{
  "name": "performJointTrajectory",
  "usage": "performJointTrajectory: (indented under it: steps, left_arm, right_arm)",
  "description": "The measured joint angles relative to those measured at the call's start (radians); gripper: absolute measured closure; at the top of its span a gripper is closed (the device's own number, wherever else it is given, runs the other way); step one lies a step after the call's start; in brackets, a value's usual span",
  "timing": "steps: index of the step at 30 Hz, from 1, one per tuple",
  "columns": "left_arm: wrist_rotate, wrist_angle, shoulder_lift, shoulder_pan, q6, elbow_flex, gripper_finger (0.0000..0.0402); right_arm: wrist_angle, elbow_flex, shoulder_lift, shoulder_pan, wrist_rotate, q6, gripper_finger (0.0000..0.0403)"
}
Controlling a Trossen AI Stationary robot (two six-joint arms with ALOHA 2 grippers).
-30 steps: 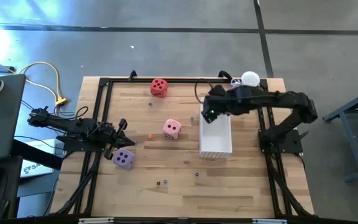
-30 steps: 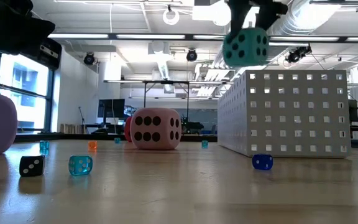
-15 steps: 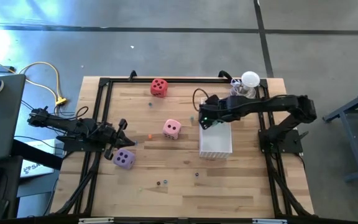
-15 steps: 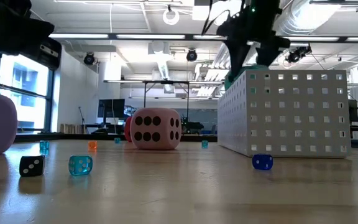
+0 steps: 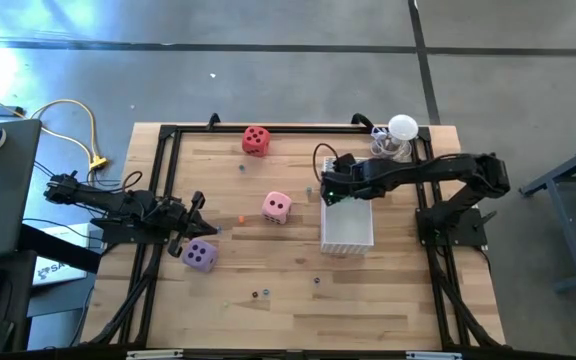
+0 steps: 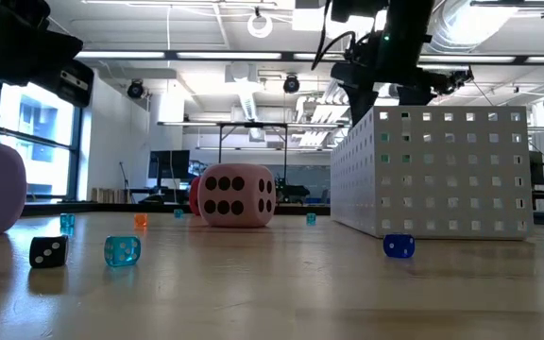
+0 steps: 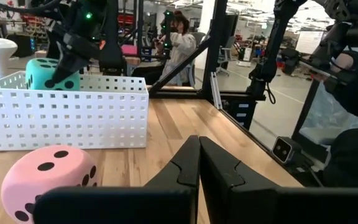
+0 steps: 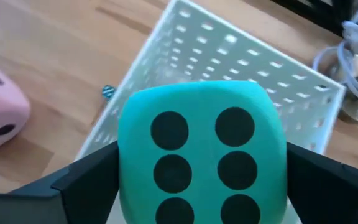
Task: Pick & Place Dice
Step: Put the light blue die into the white bin, then put the orange die into the white bin
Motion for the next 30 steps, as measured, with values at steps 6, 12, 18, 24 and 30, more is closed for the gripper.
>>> performJointTrajectory:
  steps: [6,12,18,24,30]
  left_arm:
    - [0.000,-0.010,0.000,0.000,-0.004,0.000,0.0401]
    - [0.000,-0.022,0.000,0.000,-0.005,0.000,0.0401]
    - [0.000,-0.022,0.000,0.000,0.000,0.000,0.0401]
    - [0.000,-0.022,0.000,0.000,0.003,0.000,0.0401]
    - [0.000,-0.039,0.000,0.000,0.004,0.000,0.0401]
  right_arm:
    - [-0.002,0.000,0.000,-0.001,0.047,-0.020,0.0005]
    - [0.027,0.001,0.000,0.000,-0.010,-0.124,0.0005]
    - [0.081,0.001,-0.025,0.020,0.049,-0.184,0.0005]
    - [0.131,0.001,-0.128,0.125,0.166,-0.198,0.0005]
    - [0.225,0.002,-0.185,0.349,0.351,-0.256,0.0004]
